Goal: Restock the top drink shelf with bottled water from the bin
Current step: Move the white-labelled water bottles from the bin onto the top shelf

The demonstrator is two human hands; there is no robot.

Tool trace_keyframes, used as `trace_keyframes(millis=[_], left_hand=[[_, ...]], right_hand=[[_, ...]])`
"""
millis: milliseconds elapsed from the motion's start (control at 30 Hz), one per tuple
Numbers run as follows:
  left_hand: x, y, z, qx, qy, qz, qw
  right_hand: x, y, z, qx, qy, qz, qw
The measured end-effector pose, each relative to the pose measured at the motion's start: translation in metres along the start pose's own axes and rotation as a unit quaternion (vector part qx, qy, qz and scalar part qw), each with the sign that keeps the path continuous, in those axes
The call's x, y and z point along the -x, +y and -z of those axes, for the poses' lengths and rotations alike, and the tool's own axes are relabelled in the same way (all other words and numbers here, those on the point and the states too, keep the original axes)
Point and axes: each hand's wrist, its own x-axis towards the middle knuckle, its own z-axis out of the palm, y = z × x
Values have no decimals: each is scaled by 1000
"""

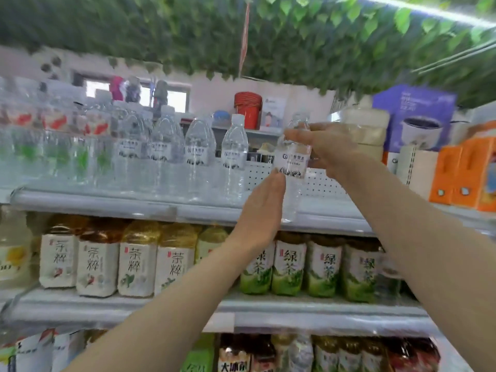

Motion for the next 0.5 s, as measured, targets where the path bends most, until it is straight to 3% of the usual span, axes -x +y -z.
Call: trace_keyframes(millis=[500], left_hand=[[-125, -47, -18, -55, 27, 86, 994]], right_hand=[[-141, 80, -45, -18, -64, 33, 997]])
